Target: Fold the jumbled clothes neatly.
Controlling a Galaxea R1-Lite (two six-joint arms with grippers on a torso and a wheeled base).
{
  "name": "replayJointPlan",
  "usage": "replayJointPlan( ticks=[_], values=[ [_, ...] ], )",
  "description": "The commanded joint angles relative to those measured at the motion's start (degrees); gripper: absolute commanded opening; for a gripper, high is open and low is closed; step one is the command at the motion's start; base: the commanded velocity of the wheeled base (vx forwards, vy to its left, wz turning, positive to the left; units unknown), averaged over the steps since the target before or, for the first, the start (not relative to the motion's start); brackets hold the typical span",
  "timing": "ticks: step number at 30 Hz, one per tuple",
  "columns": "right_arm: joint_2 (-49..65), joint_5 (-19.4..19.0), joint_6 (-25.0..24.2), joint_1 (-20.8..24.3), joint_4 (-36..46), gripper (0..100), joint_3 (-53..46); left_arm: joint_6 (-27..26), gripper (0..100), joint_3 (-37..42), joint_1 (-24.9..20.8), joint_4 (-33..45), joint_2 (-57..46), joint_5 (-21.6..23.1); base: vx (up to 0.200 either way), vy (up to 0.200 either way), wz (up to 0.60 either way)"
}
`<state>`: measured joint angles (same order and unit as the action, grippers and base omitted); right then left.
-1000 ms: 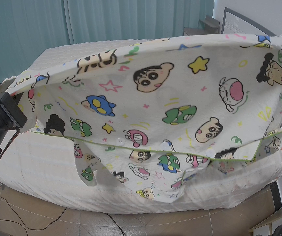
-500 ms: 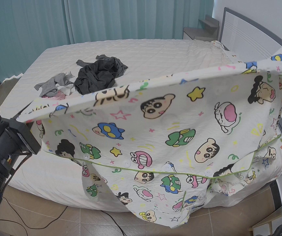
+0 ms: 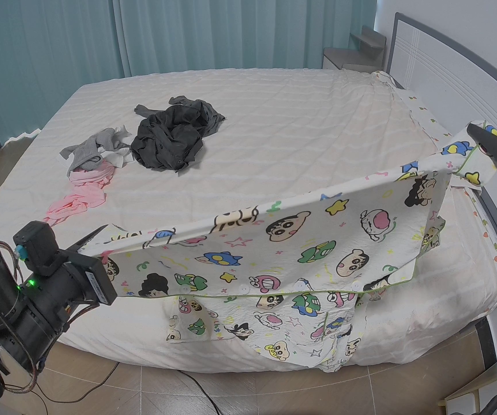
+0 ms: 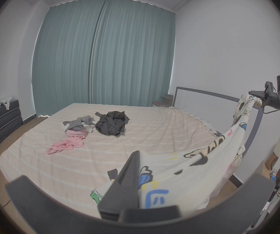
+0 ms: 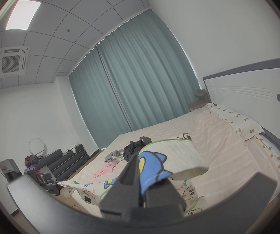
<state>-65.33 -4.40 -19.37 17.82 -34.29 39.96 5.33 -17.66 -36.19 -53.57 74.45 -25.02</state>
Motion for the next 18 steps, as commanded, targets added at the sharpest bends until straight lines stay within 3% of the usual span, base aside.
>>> replayJointPlan(
  ticks=[1,3,18],
  values=[
    [-5.9,0.0,-0.1,-3.2,-3.9,0,-0.6,0.1,0,-4.6,0.2,-0.1,6.4,0.0,0.000,0.000,0.00],
    [-7.5,-0.1,-0.1,-3.6,-6.1,0,-0.7,0.2,0,-6.2,0.2,-0.1,8.0,0.1,0.000,0.000,0.00],
    [-23.4,-0.2,0.5,-8.6,-20.8,0,1.3,0.2,0,-17.4,5.9,-0.2,25.4,0.1,0.200,0.000,0.00]
  ],
)
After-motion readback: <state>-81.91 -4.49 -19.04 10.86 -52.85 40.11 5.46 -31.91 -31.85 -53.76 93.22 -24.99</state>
